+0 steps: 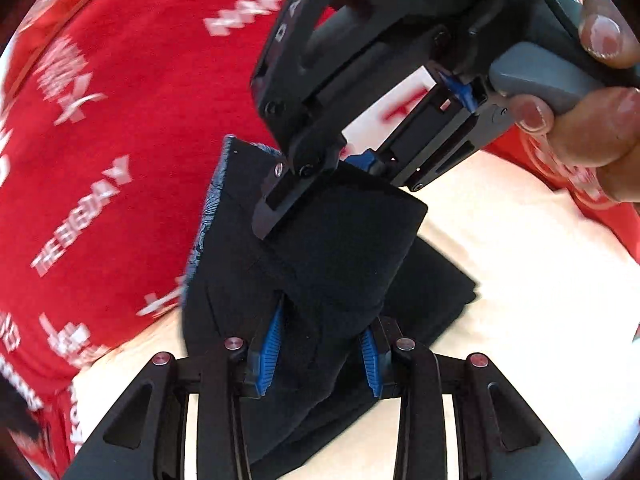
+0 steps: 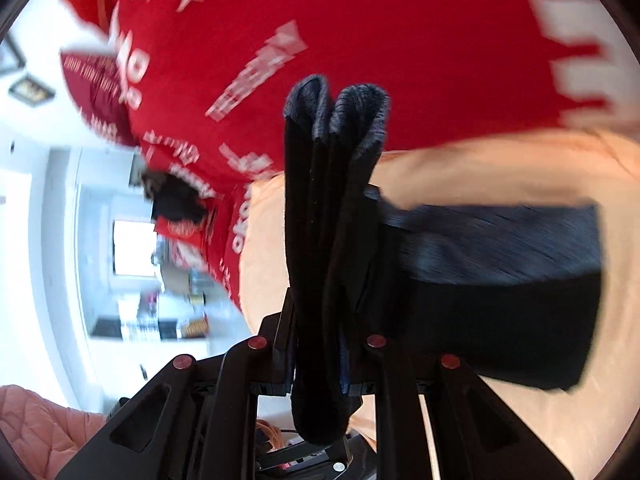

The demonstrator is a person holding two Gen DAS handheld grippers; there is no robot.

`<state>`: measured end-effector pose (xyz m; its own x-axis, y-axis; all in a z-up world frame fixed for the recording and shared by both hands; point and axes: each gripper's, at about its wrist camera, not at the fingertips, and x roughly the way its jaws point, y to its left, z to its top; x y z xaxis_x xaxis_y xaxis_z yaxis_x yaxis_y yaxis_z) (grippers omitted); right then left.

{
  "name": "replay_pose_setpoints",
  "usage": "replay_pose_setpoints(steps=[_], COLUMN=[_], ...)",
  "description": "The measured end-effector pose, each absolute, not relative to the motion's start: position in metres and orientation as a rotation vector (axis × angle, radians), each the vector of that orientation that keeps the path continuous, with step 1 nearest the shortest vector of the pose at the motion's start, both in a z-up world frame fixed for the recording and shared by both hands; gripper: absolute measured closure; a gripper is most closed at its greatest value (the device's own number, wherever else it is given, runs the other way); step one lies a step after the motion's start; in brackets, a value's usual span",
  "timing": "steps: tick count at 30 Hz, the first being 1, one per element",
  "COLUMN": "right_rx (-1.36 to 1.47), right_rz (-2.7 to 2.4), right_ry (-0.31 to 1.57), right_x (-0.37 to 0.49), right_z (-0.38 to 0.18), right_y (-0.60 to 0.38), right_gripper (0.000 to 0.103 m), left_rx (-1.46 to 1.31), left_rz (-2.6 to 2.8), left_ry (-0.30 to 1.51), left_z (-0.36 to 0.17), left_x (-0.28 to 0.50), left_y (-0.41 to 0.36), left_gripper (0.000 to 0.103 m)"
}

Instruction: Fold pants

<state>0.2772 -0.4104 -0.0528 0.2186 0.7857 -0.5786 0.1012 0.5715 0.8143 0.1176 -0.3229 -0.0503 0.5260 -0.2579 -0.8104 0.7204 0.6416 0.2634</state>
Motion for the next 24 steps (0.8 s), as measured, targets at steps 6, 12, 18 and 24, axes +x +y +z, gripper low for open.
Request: replay_pose_setpoints(steps=[6, 12, 18, 24], right_rx=[0.918, 0.967, 0.958, 0.642], right_rz=[0.433, 0.42, 0.369, 0.233], right_ry=[1.338, 1.357, 1.355, 1.412], right_x=[0.246, 0.237, 0.222, 0.221], right_z=[-0.125, -0.177, -0.175, -0.141], right_y=[-0.482, -0.494, -0.5, -0.472], right_gripper=[0.086, 0.085, 0.085, 0.075], left_rx=[0.707, 0.714, 0.601, 0.538], left_rz=[-0.668, -0.66, -0.607, -0.452], left_ry=[0.936, 0.997, 1.096, 1.112], left_z=[-0.112, -0.134, -0.111, -0.093], left_x=[0.111, 0.107, 0.123, 0.153], left_y=[-0.368, -0.36, -0.313, -0.254], left_gripper=[0.067, 0.038, 0.038, 0.038])
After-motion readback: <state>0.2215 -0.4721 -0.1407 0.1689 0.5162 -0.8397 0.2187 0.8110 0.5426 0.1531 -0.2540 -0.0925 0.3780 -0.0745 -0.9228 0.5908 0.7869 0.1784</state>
